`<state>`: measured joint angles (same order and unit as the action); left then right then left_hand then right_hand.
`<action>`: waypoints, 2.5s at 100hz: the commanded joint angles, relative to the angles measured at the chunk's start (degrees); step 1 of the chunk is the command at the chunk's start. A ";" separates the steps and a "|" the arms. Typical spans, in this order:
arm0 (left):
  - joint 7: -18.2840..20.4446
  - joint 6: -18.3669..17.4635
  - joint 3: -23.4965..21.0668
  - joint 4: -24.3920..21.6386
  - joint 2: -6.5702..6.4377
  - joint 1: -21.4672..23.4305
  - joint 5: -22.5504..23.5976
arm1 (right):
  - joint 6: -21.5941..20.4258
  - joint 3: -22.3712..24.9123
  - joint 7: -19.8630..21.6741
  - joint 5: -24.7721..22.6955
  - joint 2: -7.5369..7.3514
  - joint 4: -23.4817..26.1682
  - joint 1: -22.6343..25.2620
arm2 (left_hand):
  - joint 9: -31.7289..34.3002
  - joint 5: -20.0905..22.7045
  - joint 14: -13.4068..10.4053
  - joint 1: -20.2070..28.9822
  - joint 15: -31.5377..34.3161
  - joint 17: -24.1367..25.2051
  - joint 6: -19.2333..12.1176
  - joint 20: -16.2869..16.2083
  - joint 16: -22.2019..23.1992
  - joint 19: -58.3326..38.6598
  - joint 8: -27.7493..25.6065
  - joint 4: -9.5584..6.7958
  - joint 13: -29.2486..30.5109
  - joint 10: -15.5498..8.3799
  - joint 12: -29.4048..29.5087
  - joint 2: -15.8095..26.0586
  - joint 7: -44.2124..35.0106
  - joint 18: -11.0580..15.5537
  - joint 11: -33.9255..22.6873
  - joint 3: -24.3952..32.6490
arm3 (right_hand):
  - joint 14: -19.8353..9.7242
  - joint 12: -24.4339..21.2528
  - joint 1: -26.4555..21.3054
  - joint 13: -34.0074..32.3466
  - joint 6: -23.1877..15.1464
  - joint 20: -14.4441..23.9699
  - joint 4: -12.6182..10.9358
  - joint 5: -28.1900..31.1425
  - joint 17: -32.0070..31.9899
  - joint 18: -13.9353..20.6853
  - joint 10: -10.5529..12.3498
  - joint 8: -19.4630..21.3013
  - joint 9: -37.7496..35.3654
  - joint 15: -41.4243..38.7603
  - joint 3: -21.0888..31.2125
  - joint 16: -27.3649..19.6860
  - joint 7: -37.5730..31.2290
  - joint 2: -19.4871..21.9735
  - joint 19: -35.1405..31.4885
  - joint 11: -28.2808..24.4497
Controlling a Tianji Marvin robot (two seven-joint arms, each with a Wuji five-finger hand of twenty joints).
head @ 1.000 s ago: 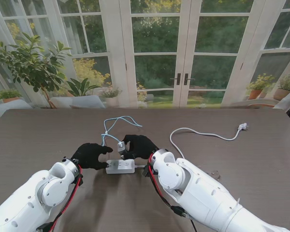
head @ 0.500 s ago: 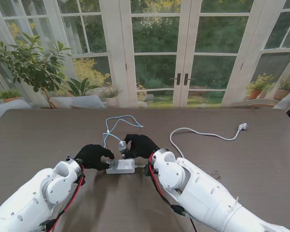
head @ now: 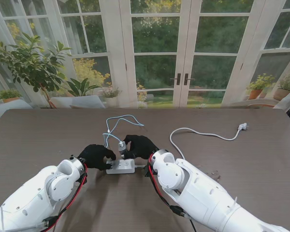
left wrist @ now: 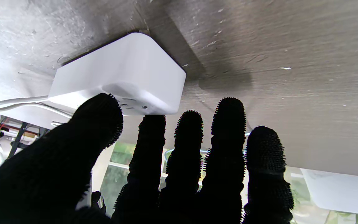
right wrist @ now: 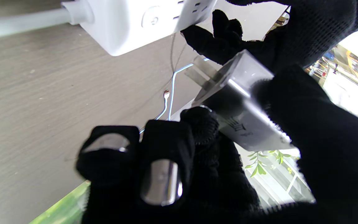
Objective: Set up the charging station
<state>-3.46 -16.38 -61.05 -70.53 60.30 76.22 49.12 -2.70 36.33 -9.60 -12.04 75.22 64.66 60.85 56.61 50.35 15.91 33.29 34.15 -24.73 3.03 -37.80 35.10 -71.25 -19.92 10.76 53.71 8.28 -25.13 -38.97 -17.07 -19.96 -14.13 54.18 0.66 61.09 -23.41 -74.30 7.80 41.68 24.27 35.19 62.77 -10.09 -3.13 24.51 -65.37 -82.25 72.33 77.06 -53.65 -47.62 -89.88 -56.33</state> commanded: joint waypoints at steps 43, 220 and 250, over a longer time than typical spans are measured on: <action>0.68 0.14 3.23 0.83 -0.68 -0.83 4.81 | 0.18 0.72 0.38 -0.07 -0.07 1.24 1.20 | -1.65 -2.65 -2.63 -2.86 6.68 0.09 1.31 -0.62 4.28 -3.64 -6.57 -1.56 0.96 -0.25 -10.33 -2.72 -3.69 0.76 -7.08 1.37 | -0.85 0.27 -8.25 -1.03 -9.82 0.74 -2.24 8.80 1.90 1.87 -1.82 6.48 -2.87 -2.38 9.38 -26.56 -26.71 4.85 -4.66 -1.46; 5.23 -3.31 2.67 1.28 -1.34 -1.37 3.42 | -7.06 -6.73 -7.29 -6.28 4.35 -11.08 -2.19 | -0.42 0.46 -1.46 -1.20 4.45 2.16 0.99 0.60 3.03 -0.79 -7.55 -0.95 -0.04 0.73 -8.40 3.07 -5.67 -0.08 -5.42 1.57 | 9.37 -24.63 -3.49 14.09 -19.48 -14.25 -3.12 10.03 -34.81 -7.39 2.60 5.65 11.18 55.14 7.19 -48.56 -22.97 6.34 32.24 19.16; 5.43 -3.67 2.89 1.54 -1.40 -1.68 3.48 | -8.72 -8.06 -9.62 -8.64 5.12 -14.13 -3.28 | -0.16 0.76 -1.46 -1.23 4.48 2.16 1.00 0.61 3.02 -0.79 -7.35 -1.05 0.15 0.62 -8.42 3.18 -5.17 -0.08 -5.45 1.53 | 8.91 -24.91 -3.17 13.94 -19.58 -14.31 -3.17 9.93 -34.46 -6.89 2.46 5.87 11.71 53.72 7.42 -48.30 -22.84 6.41 31.56 17.66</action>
<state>0.28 -19.84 -58.50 -69.94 59.06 74.02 52.40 -10.98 28.50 -19.84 -20.30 79.84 51.04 57.54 55.81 47.21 14.46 29.34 38.84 -24.18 9.68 -37.69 38.49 -72.66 -27.32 11.46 53.57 8.78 -34.13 -36.57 -19.20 -19.59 -19.85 54.23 10.35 36.70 -22.44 -60.56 6.16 27.75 24.29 35.22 28.63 -17.30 -2.93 24.54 -55.20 -27.61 72.33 77.27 -53.64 -47.62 -59.18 -37.88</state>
